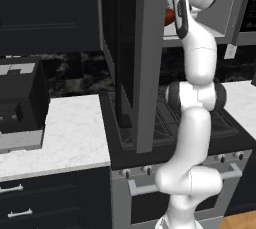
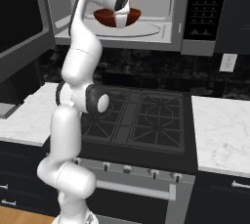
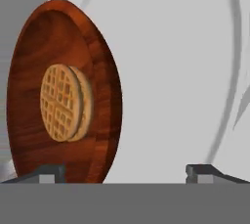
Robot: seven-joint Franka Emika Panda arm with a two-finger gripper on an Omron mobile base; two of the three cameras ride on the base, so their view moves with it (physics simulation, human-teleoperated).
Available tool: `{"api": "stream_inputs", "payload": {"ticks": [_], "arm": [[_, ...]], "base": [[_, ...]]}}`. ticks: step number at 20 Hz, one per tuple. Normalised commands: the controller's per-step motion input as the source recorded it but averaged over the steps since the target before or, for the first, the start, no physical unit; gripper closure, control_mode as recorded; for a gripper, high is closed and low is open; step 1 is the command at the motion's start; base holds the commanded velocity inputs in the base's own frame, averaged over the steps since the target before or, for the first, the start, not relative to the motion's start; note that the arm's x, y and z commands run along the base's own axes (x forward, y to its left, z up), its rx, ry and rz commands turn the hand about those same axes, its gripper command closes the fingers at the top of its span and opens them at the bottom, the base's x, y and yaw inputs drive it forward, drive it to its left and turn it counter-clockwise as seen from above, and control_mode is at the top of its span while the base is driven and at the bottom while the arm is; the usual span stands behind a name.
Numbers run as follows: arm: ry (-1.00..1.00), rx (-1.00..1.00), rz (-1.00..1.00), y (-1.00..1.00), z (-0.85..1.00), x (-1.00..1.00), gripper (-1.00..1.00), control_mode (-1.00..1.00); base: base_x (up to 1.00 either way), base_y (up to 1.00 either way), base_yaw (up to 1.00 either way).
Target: Open the microwave, place the bowl with waffle inside the microwave, then close the microwave door and turn it on.
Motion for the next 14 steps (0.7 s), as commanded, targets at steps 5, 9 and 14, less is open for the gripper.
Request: {"api": "stream_inputs", "payload": {"ticks": [5, 9, 14], "arm": [[-0.27, 0.00, -0.08, 0.02, -0.93, -1.00, -1.00, -1.00], [-0.04, 0.11, -0.09, 0.00, -0.86, -1.00, -1.00, -1.00], [-0.27, 0.08, -0.04, 0.00, -0.35, -1.00, -1.00, -1.00]], "base": [[0.00, 0.00, 0.00], [0.00, 0.00, 0.00], [0.00, 0.00, 0.00]]}}
